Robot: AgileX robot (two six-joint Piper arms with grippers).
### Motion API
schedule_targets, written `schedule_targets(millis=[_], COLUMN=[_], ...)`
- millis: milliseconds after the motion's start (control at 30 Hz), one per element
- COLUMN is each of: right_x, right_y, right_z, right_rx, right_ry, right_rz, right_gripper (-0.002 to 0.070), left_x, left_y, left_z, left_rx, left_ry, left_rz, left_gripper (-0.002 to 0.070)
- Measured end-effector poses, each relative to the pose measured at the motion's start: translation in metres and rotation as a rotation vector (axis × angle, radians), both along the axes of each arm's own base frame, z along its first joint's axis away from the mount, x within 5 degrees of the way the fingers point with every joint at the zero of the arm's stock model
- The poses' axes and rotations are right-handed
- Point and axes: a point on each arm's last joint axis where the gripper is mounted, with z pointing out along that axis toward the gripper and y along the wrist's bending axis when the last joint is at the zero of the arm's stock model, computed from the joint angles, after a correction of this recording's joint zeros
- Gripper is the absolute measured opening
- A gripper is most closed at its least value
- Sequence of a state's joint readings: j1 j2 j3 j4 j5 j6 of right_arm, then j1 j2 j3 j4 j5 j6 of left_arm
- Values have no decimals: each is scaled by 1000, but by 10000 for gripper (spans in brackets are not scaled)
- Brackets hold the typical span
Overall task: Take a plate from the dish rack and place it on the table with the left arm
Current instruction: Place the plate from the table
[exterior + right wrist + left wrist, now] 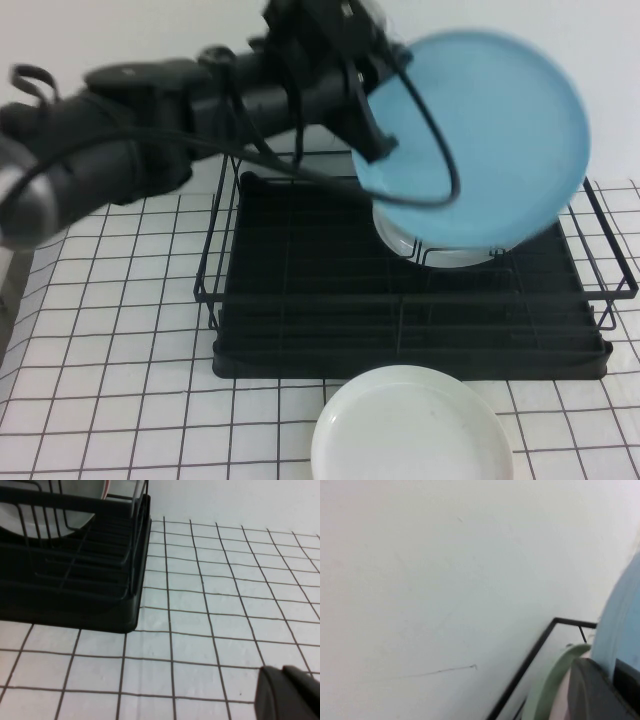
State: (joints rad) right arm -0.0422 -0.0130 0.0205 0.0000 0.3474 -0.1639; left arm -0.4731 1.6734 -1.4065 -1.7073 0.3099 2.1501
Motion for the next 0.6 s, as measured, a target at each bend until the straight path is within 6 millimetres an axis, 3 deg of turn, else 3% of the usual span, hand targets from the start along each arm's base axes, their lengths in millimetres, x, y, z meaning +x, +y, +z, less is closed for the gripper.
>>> schedule_targets(millis=[200, 300, 400, 600], right_x=[0, 0, 0, 0], right_y=[0, 0, 0, 0], right_z=[0, 0, 0, 0], right_rx=[0, 0, 0, 0], right_ry=[0, 0, 0, 0], right_rz=[0, 0, 0, 0], right_gripper=[-3, -3, -3, -3], left_x=[-38, -62, -80, -97], left_y=[29, 39, 45, 54], left_z=[63, 77, 72, 43], left_rx=[-241, -221, -143, 59], left_ry=[77, 138, 324, 680], left_rz=[103, 23, -50, -33], left_gripper=[4, 4, 3, 4])
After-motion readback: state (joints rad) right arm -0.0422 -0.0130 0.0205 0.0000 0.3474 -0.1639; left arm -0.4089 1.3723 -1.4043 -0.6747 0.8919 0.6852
